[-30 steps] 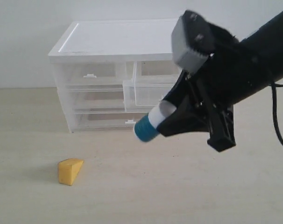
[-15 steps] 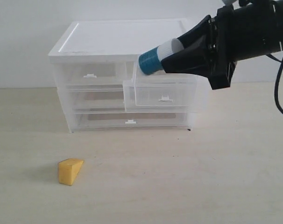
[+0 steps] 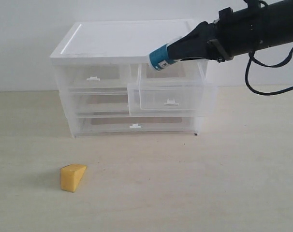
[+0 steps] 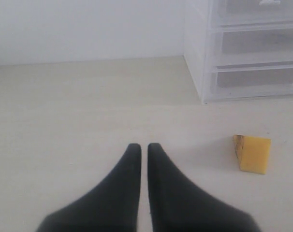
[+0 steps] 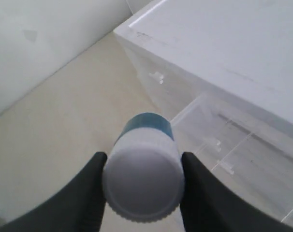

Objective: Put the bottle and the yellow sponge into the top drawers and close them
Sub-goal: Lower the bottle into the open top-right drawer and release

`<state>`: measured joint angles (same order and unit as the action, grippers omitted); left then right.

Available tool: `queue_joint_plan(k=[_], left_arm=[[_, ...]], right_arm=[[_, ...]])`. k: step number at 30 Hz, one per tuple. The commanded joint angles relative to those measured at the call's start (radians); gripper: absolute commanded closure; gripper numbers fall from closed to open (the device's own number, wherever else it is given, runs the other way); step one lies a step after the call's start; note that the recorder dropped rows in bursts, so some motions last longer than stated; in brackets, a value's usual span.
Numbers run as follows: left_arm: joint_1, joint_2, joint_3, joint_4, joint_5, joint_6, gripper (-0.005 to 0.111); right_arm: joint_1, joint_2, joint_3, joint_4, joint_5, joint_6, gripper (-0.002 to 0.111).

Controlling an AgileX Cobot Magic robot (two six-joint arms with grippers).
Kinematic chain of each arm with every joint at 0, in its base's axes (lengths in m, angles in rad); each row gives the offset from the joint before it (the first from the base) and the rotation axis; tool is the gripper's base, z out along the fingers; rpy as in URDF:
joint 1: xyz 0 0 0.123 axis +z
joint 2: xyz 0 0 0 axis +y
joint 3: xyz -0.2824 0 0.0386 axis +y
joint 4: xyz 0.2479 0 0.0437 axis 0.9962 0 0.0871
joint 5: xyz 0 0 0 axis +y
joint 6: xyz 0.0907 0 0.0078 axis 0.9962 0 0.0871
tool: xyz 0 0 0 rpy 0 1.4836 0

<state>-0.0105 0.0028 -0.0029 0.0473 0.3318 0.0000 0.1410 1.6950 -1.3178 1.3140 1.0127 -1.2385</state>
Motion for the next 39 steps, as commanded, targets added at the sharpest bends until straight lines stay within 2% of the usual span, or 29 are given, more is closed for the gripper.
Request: queue_joint_plan(k=[1,5,10,19,21,23,28,30,33,39], left_arm=[[0.000,-0.003,0.003,-0.006,-0.011,0.000,0.102],[0.000,-0.003,0.003,-0.006,-0.011,0.000,0.102],[0.000,-0.003,0.003,-0.006,-0.011,0.000,0.102],[0.000,-0.003,0.003,-0.006,-0.011,0.000,0.102],[0.000,-0.003,0.003,-0.006,-0.011,0.000,0.102],[0.000,-0.003,0.003,-0.006,-0.011,0.000,0.102],[0.000,-0.003,0.003,-0.006,-0.011,0.000,0.102],[0.000,-0.003,0.003,-0.006,-0.011,0.000,0.102],[0.000,-0.003,0.003,-0.006,-0.011,0.000,0.102],[0.000,-0.003,0.003,-0.006,-0.011,0.000,0.102]], right_arm=[[-0.004,0.017,-0.013,0.008,-0.040,0.172,0.108],[-0.003,0.018,-0.013,0.008,-0.106,0.300,0.108],[-0.003,0.038,-0.013,0.003,-0.087,0.394,0.108],[-0.003,0.082,-0.013,-0.001,-0.074,0.429,0.107],[-0.003,0.084,-0.013,-0.001,-0.081,0.429,0.100],[-0.003,0.084,-0.013,-0.001,-0.081,0.429,0.089],[-0.003,0.084,-0.013,-0.001,-0.078,0.424,0.044],[-0.003,0.084,-0.013,-0.001,-0.078,0.424,0.032],[-0.003,0.084,-0.013,-0.001,-0.088,0.417,0.028],[-0.003,0.064,-0.039,-0.006,-0.098,0.378,0.035]])
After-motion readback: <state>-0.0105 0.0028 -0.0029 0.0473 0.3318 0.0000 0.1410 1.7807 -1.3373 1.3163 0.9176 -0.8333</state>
